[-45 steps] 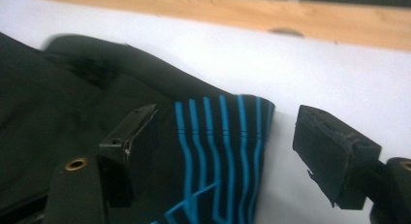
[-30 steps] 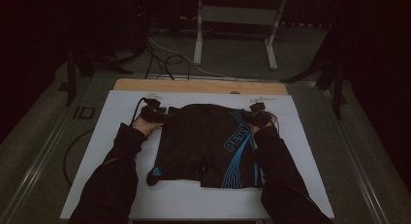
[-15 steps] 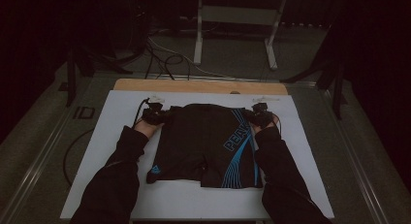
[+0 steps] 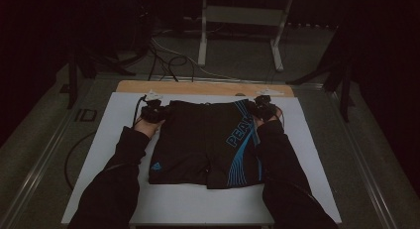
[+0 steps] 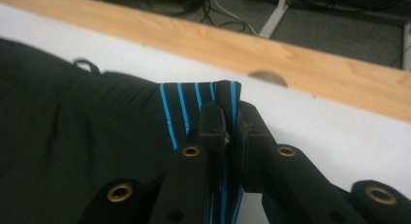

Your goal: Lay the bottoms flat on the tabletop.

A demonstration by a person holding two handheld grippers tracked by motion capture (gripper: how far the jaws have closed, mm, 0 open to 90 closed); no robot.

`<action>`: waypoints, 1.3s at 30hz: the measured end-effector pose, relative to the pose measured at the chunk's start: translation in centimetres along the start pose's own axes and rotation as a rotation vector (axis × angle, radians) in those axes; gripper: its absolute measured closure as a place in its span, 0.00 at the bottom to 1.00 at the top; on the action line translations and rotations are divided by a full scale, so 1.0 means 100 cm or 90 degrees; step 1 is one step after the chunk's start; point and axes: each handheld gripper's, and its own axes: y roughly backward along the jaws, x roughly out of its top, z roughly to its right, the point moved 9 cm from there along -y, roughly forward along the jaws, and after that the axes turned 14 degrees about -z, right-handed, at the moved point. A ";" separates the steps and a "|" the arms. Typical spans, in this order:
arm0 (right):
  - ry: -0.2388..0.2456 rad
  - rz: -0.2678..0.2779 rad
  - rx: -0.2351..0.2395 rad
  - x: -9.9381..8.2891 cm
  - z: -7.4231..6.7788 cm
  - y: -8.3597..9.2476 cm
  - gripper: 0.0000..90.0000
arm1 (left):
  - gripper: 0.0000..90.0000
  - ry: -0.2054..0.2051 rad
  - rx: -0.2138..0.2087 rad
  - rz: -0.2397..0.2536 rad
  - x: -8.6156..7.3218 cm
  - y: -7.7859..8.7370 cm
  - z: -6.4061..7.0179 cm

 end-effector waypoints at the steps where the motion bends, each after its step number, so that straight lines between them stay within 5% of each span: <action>1: 0.002 0.001 -0.002 0.002 0.000 0.000 0.93 | 0.93 -0.007 0.010 -0.003 -0.001 0.000 -0.001; 8: -0.010 -0.025 -0.011 0.000 -0.001 -0.010 0.93 | 0.91 -0.022 0.039 -0.001 0.001 -0.002 -0.002; 14: -0.051 -0.044 -0.043 -0.008 0.006 -0.014 0.93 | 0.87 -0.032 0.043 -0.017 0.008 -0.006 0.002; 17: -0.056 -0.054 -0.025 -0.012 0.005 -0.018 0.73 | 0.66 -0.008 0.007 -0.030 0.006 -0.008 0.003; 19: -0.059 -0.033 -0.017 -0.012 0.004 -0.015 0.58 | 0.41 -0.017 0.030 -0.034 0.003 -0.006 0.002; 23: -0.052 -0.022 -0.006 -0.016 0.001 -0.009 0.39 | 0.16 -0.009 -0.021 -0.039 -0.001 -0.001 0.007; 27: -0.035 -0.014 0.038 -0.021 -0.008 -0.002 0.21 | 0.09 -0.027 -0.048 -0.031 -0.005 0.006 0.015; 39: 0.018 0.019 0.077 -0.021 -0.027 0.032 0.16 | 0.05 -0.076 -0.115 -0.006 -0.010 0.042 0.048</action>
